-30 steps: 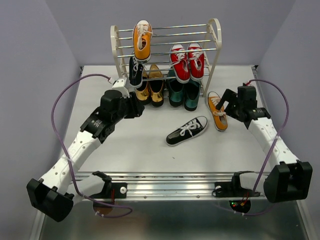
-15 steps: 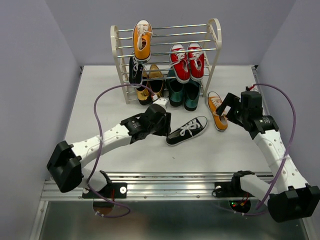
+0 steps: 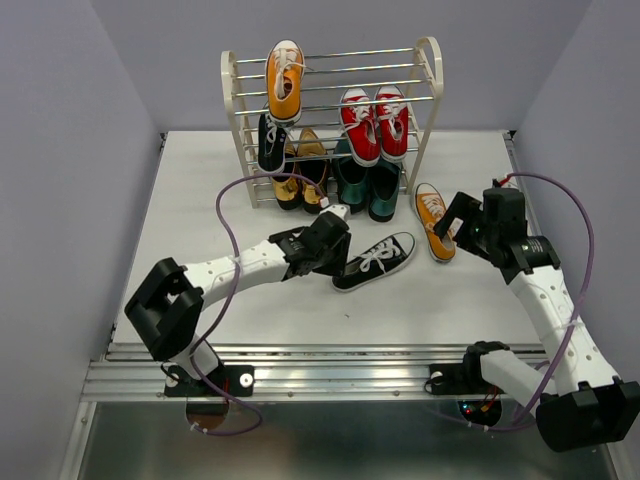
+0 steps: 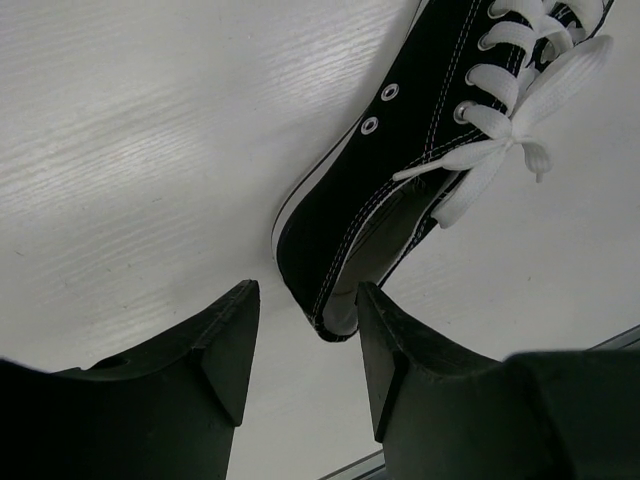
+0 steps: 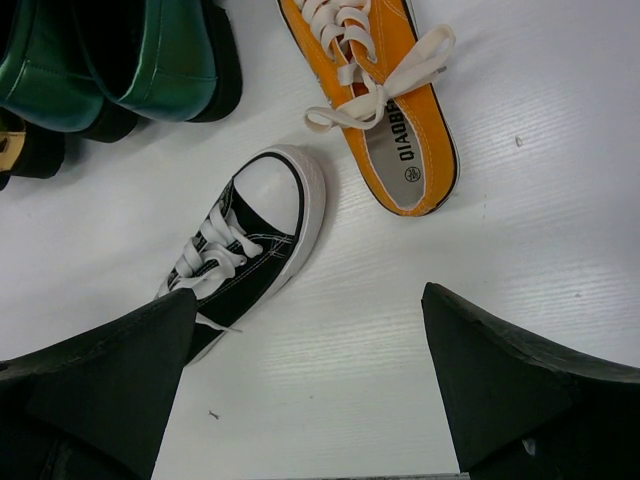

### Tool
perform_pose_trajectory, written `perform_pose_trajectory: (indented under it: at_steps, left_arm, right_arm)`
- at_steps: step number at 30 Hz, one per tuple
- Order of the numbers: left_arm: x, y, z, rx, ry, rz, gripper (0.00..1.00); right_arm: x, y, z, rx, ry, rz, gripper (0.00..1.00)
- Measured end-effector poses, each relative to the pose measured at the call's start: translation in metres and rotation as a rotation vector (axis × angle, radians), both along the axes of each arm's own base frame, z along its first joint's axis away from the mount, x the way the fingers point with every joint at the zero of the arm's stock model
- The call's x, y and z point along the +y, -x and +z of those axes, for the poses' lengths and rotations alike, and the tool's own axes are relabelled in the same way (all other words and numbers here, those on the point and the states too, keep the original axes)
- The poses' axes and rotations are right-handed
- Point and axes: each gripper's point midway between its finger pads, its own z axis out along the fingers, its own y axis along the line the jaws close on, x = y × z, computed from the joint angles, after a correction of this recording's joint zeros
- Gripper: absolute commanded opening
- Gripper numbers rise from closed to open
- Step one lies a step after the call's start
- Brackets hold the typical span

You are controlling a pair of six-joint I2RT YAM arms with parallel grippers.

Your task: Place and organize the shoes onto the shoe shelf

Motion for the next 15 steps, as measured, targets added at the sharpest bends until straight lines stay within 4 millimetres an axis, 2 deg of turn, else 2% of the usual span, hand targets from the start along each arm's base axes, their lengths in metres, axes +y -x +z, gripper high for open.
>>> perform_pose_trajectory:
  at_steps: [5,10,13,15]
  left_arm:
    - [-0.008,-0.006,-0.008,0.004,-0.004,-0.001,0.49]
    - [-0.011,-0.005,-0.028,0.038,-0.034,-0.007,0.49]
    - [-0.012,-0.003,-0.03,0.041,-0.036,-0.014,0.49]
    - [-0.014,-0.003,-0.03,0.04,-0.035,-0.017,0.44]
  right_arm:
    - [0.0,0.001,0.002,-0.007,-0.001,0.0,1.0]
    - [-0.001,0.004,0.005,-0.018,-0.001,0.0,1.0]
    - [-0.001,0.005,0.006,-0.019,0.0,-0.001,1.0]
    - [-0.001,0.006,0.006,-0.02,-0.001,0.0,1.0]
